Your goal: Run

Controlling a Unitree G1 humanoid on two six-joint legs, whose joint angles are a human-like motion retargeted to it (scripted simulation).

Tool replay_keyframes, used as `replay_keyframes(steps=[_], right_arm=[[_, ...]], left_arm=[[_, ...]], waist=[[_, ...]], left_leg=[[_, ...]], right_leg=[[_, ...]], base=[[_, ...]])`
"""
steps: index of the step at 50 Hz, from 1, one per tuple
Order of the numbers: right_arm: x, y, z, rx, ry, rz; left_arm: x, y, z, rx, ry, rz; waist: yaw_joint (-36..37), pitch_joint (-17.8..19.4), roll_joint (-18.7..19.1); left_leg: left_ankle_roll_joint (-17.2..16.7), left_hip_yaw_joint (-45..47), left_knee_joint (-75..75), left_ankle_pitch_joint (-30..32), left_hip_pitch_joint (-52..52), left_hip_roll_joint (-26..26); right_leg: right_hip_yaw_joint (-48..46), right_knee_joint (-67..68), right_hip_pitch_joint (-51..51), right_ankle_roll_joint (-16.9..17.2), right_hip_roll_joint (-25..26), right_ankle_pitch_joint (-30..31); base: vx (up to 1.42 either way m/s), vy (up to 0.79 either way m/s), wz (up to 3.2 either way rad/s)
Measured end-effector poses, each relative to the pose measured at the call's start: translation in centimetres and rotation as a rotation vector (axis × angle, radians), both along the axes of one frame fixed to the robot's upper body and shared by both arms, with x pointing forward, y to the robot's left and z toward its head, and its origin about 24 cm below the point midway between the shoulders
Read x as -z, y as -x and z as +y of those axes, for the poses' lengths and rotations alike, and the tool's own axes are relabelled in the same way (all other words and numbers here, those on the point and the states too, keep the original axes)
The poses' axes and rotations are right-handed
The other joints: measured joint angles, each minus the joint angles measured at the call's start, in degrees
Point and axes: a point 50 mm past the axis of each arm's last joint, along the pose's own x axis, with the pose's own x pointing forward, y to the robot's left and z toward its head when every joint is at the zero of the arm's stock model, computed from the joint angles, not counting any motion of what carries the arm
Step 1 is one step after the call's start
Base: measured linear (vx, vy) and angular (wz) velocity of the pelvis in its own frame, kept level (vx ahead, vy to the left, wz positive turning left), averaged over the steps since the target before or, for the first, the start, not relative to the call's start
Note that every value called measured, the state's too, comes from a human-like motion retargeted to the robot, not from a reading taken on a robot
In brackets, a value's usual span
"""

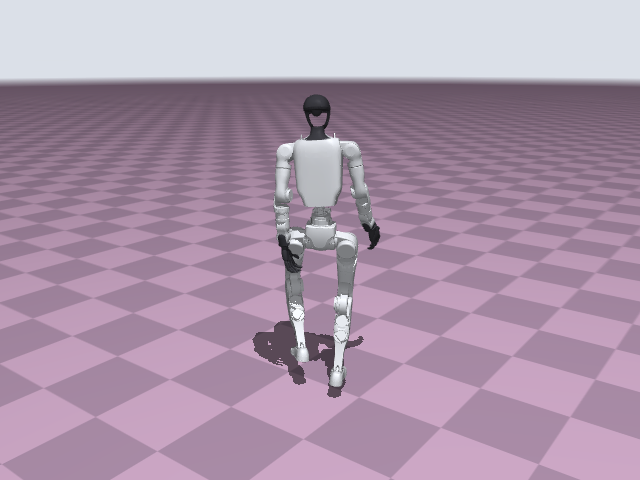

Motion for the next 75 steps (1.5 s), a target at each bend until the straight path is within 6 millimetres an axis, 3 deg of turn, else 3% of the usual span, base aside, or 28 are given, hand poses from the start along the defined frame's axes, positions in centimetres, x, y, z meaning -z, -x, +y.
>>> replay_keyframes(steps=[6,8,12,15,17,20,23,27,31,36,38,40,43,45,47,50,53,56,59,62,65,67,70,72,75], right_arm=[[1.2,1.7,-0.1,-0.126,0.014,0.110],[2.0,3.5,-0.6,-0.149,0.026,0.197],[3.4,8.2,-1.9,-0.145,0.037,0.392],[4.1,12.1,-2.7,-0.103,0.019,0.528],[4.3,14.2,-2.8,-0.078,-0.008,0.595],[4.5,14.8,-2.1,-0.079,-0.063,0.623],[4.5,12.1,-0.7,-0.126,-0.106,0.549],[3.4,5.9,1.4,-0.194,-0.130,0.339],[0.0,-1.6,3.7,-0.298,-0.103,0.033],[-8.1,-9.6,7.1,-0.470,-0.055,-0.438],[-11.4,-11.2,8.3,-0.515,-0.067,-0.601],[-13.4,-11.8,9.1,-0.542,-0.083,-0.701],[-13.4,-11.4,9.3,-0.558,-0.095,-0.708],[-11.6,-10.4,9.0,-0.556,-0.087,-0.630],[-8.6,-8.8,8.2,-0.540,-0.069,-0.485],[-3.4,-4.9,6.5,-0.504,-0.040,-0.198],[0.9,0.3,3.8,-0.432,-0.018,0.106],[3.1,5.5,0.5,-0.327,0.001,0.343],[3.8,10.5,-2.8,-0.213,0.018,0.518],[3.6,14.8,-5.4,-0.107,0.029,0.641],[3.2,18.6,-7.1,-0.030,0.030,0.731],[2.9,20.6,-7.7,0.002,0.026,0.780],[2.6,22.9,-8.0,0.029,0.021,0.835],[2.6,23.3,-7.8,0.025,0.020,0.849],[3.1,22.2,-6.9,-0.008,0.019,0.829]], left_arm=[[-0.2,-1.7,-0.8,0.056,0.036,-0.065],[-0.4,-3.0,-0.6,0.064,0.034,-0.112],[-1.1,-5.6,-0.1,0.042,0.028,-0.212],[-1.5,-7.1,0.7,0.004,0.022,-0.266],[-1.8,-7.8,1.3,-0.019,0.007,-0.285],[-2.3,-9.3,2.5,-0.046,-0.031,-0.319],[-2.7,-10.3,3.8,-0.072,-0.070,-0.344],[-2.6,-9.5,5.1,-0.139,-0.091,-0.317],[-1.6,-5.3,5.6,-0.219,-0.096,-0.196],[-0.9,2.1,6.0,-0.286,-0.127,0.018],[-0.9,4.9,5.8,-0.299,-0.130,0.099],[-1.1,7.3,5.5,-0.304,-0.124,0.166],[-1.4,9.1,5.1,-0.274,-0.106,0.213],[-1.4,9.4,5.0,-0.248,-0.100,0.220],[-1.3,9.0,5.0,-0.227,-0.101,0.209],[-1.1,7.3,5.1,-0.210,-0.103,0.170],[-0.8,3.9,5.4,-0.219,-0.105,0.085],[-1.0,-1.3,6.1,-0.237,-0.108,-0.056],[-2.1,-7.2,6.7,-0.252,-0.104,-0.236],[-4.3,-13.0,7.0,-0.253,-0.092,-0.443],[-7.2,-17.9,7.4,-0.255,-0.076,-0.643],[-8.9,-20.1,7.4,-0.270,-0.059,-0.747],[-10.5,-21.6,7.4,-0.320,-0.036,-0.839],[-10.1,-21.2,7.1,-0.353,-0.026,-0.828],[-8.3,-19.3,6.1,-0.366,-0.015,-0.724]], waist=[[-1.3,0.5,-4.3],[-1.9,0.1,-5.3],[-2.3,-1.4,-6.5],[-2.3,-2.7,-7.4],[-2.6,-3.5,-8.0],[-3.4,-4.3,-8.7],[-4.2,-4.7,-8.9],[-4.6,-5.4,-8.4],[-3.7,-6.7,-7.5],[-0.2,-8.2,-4.9],[1.4,-9.1,-3.1],[2.4,-9.7,-2.6],[3.1,-10.7,-0.8],[2.9,-11.0,-0.5],[2.2,-11.2,-0.5],[0.4,-10.9,-0.9],[-2.3,-10.1,-1.3],[-5.3,-9.4,-1.5],[-8.1,-8.9,-0.4],[-9.8,-8.5,1.3],[-10.9,-8.7,1.8],[-11.0,-8.9,1.7],[-10.4,-8.7,2.1],[-9.7,-8.3,2.8],[-7.9,-7.5,5.0]], left_leg=[[-5.4,-3.9,-36.7,0.9,-0.2,-9.8],[-6.8,-7.8,-45.1,2.4,-0.4,-12.5],[-7.7,-15.0,-45.8,6.7,-1.7,-15.9],[-7.5,-17.5,-37.5,10.0,-2.8,-18.5],[-6.4,-17.5,-31.6,10.0,-3.3,-20.2],[-4.1,-15.8,-28.5,8.3,-2.4,-21.2],[-2.8,-13.3,-30.6,6.7,0.7,-20.5],[-2.8,-8.7,-36.9,6.2,6.3,-18.4],[-3.9,-3.1,-41.4,6.6,11.3,-16.1],[-5.2,0.8,-41.5,5.9,14.3,-12.0],[-5.9,0.4,-40.5,4.9,14.2,-10.0],[-6.2,-0.4,-38.7,3.6,13.6,-9.7],[-6.7,-2.2,-37.5,1.5,13.5,-8.0],[-6.7,-2.7,-36.6,0.1,13.7,-7.8],[-6.5,-2.8,-36.5,-1.2,14.8,-7.8],[-6.2,-2.3,-37.1,-3.0,17.5,-8.0],[-6.2,-1.7,-38.2,-4.6,20.9,-8.6],[-6.4,-1.8,-41.5,-4.2,24.9,-9.4],[-7.7,-2.8,-45.0,-2.4,29.4,-8.4],[-9.8,-4.2,-48.9,-0.1,34.1,-6.3],[-11.8,-6.2,-47.7,0.4,36.7,-4.4],[-12.7,-8.1,-45.1,0.9,38.2,-3.1],[-13.5,-12.1,-37.9,2.4,40.1,-0.7],[-13.8,-12.9,-28.7,7.7,39.4,2.7],[-12.5,-14.1,-11.7,15.6,34.4,8.6]], right_leg=[[4.5,3.4,6.3,1.1,-5.6,-6.0],[6.3,5.4,7.6,1.3,-7.0,-7.7],[9.0,10.6,9.8,2.1,-10.3,-7.9],[10.1,15.9,10.9,4.0,-13.3,-2.1],[10.8,21.2,9.8,6.2,-15.0,6.7],[10.9,30.2,4.1,8.1,-17.7,21.9],[7.8,36.2,-3.3,5.2,-21.5,25.7],[0.0,36.8,-9.8,1.7,-24.1,18.6],[-10.9,28.2,-11.3,1.2,-22.4,8.8],[-20.9,7.4,-8.1,0.8,-15.8,2.9],[-22.7,-1.8,-5.7,0.3,-12.1,2.9],[-22.4,-5.6,-4.8,0.4,-11.0,1.9],[-20.0,-12.7,-2.6,0.5,-6.6,3.2],[-18.0,-12.3,-2.8,0.6,-5.9,2.5],[-16.3,-9.9,-3.6,0.7,-5.7,1.7],[-15.0,-1.8,-6.6,0.9,-7.8,0.9],[-14.3,9.5,-12.0,1.2,-12.3,-0.7],[-13.9,16.0,-18.0,1.4,-17.9,-1.6],[-14.3,13.4,-22.6,1.5,-21.4,-1.5],[-14.5,4.9,-25.2,2.9,-21.6,-0.3],[-12.7,-0.7,-27.7,4.9,-20.7,0.7],[-11.3,0.9,-28.8,5.2,-19.7,2.0],[-10.0,8.5,-28.9,4.2,-17.0,4.3],[-10.0,13.0,-27.9,2.5,-14.2,4.4],[-11.4,15.7,-25.4,-0.9,-8.7,2.3]], base=[[0.61,0.14,-0.32],[0.62,0.20,-0.19],[0.68,0.24,-0.29],[0.70,0.30,-0.31],[0.66,0.32,-0.27],[0.59,0.32,-0.45],[0.49,0.32,-0.96],[0.38,0.27,-1.67],[0.28,0.20,-2.43],[0.19,0.14,-2.71],[0.16,0.09,-2.37],[0.15,0.07,-1.90],[0.18,0.03,-1.46],[0.18,-0.01,-1.09],[0.21,-0.05,-0.98],[0.23,-0.08,-0.92],[0.28,-0.11,-0.75],[0.35,-0.13,-0.48],[0.42,-0.18,-0.23],[0.49,-0.23,-0.07],[0.53,-0.29,-0.07],[0.58,-0.35,-0.24],[0.61,-0.38,-0.41],[0.57,-0.38,-0.46],[0.52,-0.33,-0.49]])
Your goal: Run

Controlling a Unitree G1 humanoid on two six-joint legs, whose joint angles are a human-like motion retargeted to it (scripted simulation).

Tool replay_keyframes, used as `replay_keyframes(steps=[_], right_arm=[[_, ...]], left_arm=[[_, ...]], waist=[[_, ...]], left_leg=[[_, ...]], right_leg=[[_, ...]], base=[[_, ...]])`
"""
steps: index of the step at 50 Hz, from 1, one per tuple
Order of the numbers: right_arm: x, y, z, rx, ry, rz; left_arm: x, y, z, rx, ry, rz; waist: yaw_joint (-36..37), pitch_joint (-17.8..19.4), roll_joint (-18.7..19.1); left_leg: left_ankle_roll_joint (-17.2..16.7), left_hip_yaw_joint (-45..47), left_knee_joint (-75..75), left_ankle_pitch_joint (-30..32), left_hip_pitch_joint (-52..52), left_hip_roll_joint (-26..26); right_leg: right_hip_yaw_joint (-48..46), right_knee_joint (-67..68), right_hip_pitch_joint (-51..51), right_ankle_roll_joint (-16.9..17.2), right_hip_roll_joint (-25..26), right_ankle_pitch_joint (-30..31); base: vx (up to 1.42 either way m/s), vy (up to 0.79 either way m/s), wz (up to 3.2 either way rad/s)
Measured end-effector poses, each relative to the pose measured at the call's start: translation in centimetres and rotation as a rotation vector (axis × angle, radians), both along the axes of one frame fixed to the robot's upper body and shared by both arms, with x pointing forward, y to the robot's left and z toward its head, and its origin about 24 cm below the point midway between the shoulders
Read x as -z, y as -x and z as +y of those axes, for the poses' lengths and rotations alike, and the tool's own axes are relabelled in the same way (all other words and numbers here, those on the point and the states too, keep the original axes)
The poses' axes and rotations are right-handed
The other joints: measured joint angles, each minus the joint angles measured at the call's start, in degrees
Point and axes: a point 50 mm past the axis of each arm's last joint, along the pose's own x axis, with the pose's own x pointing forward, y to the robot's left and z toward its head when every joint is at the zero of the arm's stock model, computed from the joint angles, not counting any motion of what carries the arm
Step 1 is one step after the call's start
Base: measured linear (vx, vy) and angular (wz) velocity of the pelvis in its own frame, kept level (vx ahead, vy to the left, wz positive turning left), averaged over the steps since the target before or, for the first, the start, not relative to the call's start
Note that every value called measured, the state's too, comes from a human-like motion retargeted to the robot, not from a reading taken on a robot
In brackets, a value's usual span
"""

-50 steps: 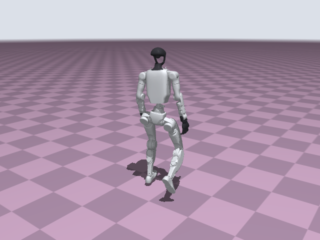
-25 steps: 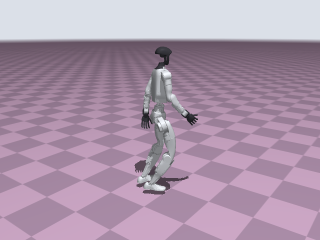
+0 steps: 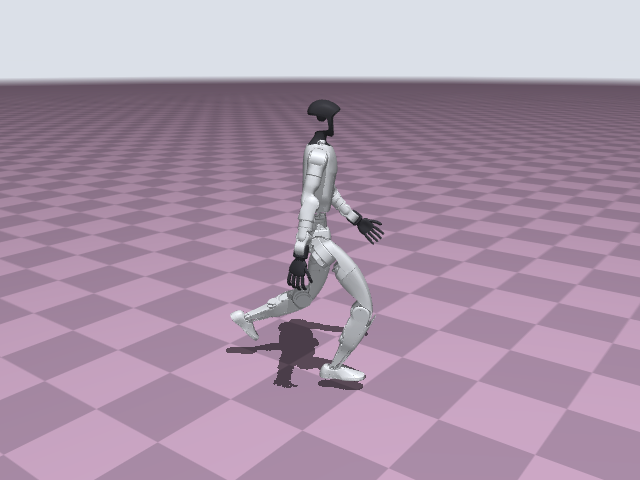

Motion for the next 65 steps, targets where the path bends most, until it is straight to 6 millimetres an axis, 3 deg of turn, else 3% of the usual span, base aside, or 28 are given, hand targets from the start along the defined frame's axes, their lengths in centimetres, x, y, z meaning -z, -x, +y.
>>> replay_keyframes(steps=[2,4,7,10,12,16,18,21,25,28,32,37,40,43,47,51,58,61,65], right_arm=[[0.4,-1.9,0.7,-0.024,-0.009,-0.044],[0.7,-4.8,1.3,-0.049,-0.012,-0.111],[0.7,-9.9,2.6,-0.080,-0.019,-0.252],[-0.1,-15.1,4.2,-0.117,-0.048,-0.442],[-1.1,-18.4,5.1,-0.153,-0.073,-0.581],[-4.0,-23.7,6.9,-0.272,-0.124,-0.830],[-5.3,-25.4,7.8,-0.339,-0.144,-0.916],[-6.4,-26.8,8.9,-0.443,-0.159,-0.976],[-6.4,-27.1,9.7,-0.565,-0.162,-0.938],[-4.8,-25.5,9.6,-0.604,-0.184,-0.820],[-1.9,-21.0,8.7,-0.585,-0.225,-0.612],[0.7,-13.8,7.3,-0.492,-0.260,-0.339],[1.5,-9.9,6.9,-0.429,-0.275,-0.206],[1.7,-8.3,6.8,-0.365,-0.275,-0.144],[1.5,-9.0,6.5,-0.303,-0.241,-0.166],[0.9,-12.5,5.6,-0.261,-0.190,-0.294],[-1.6,-19.3,4.8,-0.287,-0.123,-0.574],[-2.5,-21.3,5.1,-0.326,-0.116,-0.652],[-3.2,-22.9,6.0,-0.370,-0.124,-0.713]], left_arm=[[1.8,2.0,-0.8,0.023,0.012,0.117],[3.6,4.1,-1.6,0.060,0.015,0.248],[5.9,8.2,-2.4,0.111,0.022,0.444],[7.4,13.4,-2.7,0.137,0.053,0.622],[8.0,17.1,-3.0,0.153,0.092,0.734],[8.1,23.4,-3.5,0.179,0.159,0.918],[7.8,25.9,-3.6,0.170,0.183,0.983],[7.5,28.0,-3.3,0.129,0.189,1.030],[7.5,26.6,-1.5,0.054,0.137,0.987],[7.6,22.5,-0.2,0.022,0.088,0.865],[6.8,15.9,0.9,0.024,0.037,0.631],[4.3,8.2,1.1,0.069,-0.005,0.331],[2.9,5.3,0.7,0.086,-0.017,0.208],[2.3,3.7,0.1,0.097,-0.016,0.157],[3.3,4.0,-1.3,0.131,-0.002,0.219],[5.3,7.2,-2.3,0.182,0.013,0.391],[7.7,14.7,-2.9,0.228,0.072,0.680],[7.9,16.6,-2.9,0.232,0.079,0.737],[8.0,17.3,-2.9,0.222,0.075,0.747]], waist=[[1.8,0.3,0.3],[4.0,0.7,0.1],[7.2,0.9,-1.2],[9.2,0.8,-2.7],[9.9,0.6,-3.5],[10.2,-0.3,-5.5],[10.2,-0.5,-6.2],[10.3,-0.8,-7.5],[10.4,0.0,-8.8],[10.4,0.8,-8.8],[9.7,1.5,-7.6],[9.3,1.9,-5.6],[9.9,2.2,-5.2],[10.9,3.1,-4.2],[12.0,4.6,-2.6],[12.0,4.3,-2.5],[9.8,1.4,-3.1],[8.5,0.7,-3.5],[7.4,0.2,-4.3]], left_leg=[[3.3,0.0,9.1,-0.7,-4.5,1.4],[6.8,-0.1,15.6,-5.9,-10.2,0.7],[9.9,0.0,17.0,-14.6,-18.7,-5.0],[10.5,0.4,7.8,-19.7,-25.0,-12.0],[9.7,0.1,-2.8,-19.4,-27.3,-16.2],[7.7,-1.5,-22.5,-12.0,-28.2,-23.1],[7.4,-2.3,-25.0,-10.2,-28.5,-25.0],[8.7,-2.4,-22.1,-11.3,-28.3,-26.9],[11.3,-1.0,-18.5,-16.2,-25.7,-28.2],[11.6,-1.4,-20.6,-16.2,-21.5,-28.3],[10.4,-2.7,-23.9,-14.3,-15.7,-26.7],[8.6,-6.6,-21.8,-14.0,-12.0,-23.6],[7.6,-8.9,-16.9,-15.5,-12.0,-22.9],[5.6,-10.3,-11.5,-15.2,-12.9,-21.2],[3.0,-9.5,-3.9,-10.7,-16.2,-17.5],[4.4,-5.5,-2.8,-8.5,-20.6,-14.0],[4.3,-3.7,-17.2,-3.9,-22.2,-18.6],[5.7,-1.7,-21.3,-3.5,-21.3,-19.8],[7.4,-0.2,-25.4,-3.9,-20.1,-21.6]], right_leg=[[-0.3,0.1,2.2,-1.3,2.3,-1.8],[-0.5,-1.6,4.9,-1.7,4.1,-2.3],[0.3,-5.6,8.8,-0.4,5.3,0.5],[2.3,-10.9,12.8,2.6,6.3,6.6],[3.5,-14.2,15.2,4.1,6.7,9.9],[5.1,-15.7,17.6,5.2,5.7,11.5],[5.8,-12.7,17.6,4.7,5.2,9.5],[6.4,-4.7,16.7,3.8,3.6,5.3],[6.0,7.7,13.6,2.7,-0.9,2.5],[5.9,9.3,11.7,1.6,-3.0,1.3],[6.8,1.4,11.8,2.0,-2.2,1.6],[11.2,-12.2,15.9,4.2,3.5,5.7],[11.9,-13.9,18.6,3.8,5.2,5.7],[10.3,-15.2,21.6,2.5,6.8,4.5],[8.1,-17.0,24.0,1.4,8.2,4.8],[6.9,-19.9,24.4,1.9,7.8,8.5],[8.6,-22.1,21.6,4.5,6.6,15.2],[9.1,-20.6,20.3,4.7,5.6,14.7],[9.8,-18.1,18.5,4.7,4.0,13.1]], base=[[0.50,-0.28,-0.41],[0.49,-0.23,-0.28],[0.47,-0.16,-0.18],[0.46,-0.12,-0.19],[0.44,-0.12,-0.26],[0.42,-0.12,-0.23],[0.39,-0.10,-0.20],[0.39,-0.08,-0.14],[0.40,-0.05,-0.07],[0.39,-0.04,0.26],[0.38,-0.06,0.79],[0.32,-0.10,1.09],[0.24,-0.16,0.88],[0.18,-0.19,0.61],[0.11,-0.17,0.48],[0.07,-0.11,0.42],[0.04,0.00,0.24],[0.03,0.06,0.29],[0.03,0.06,0.26]])
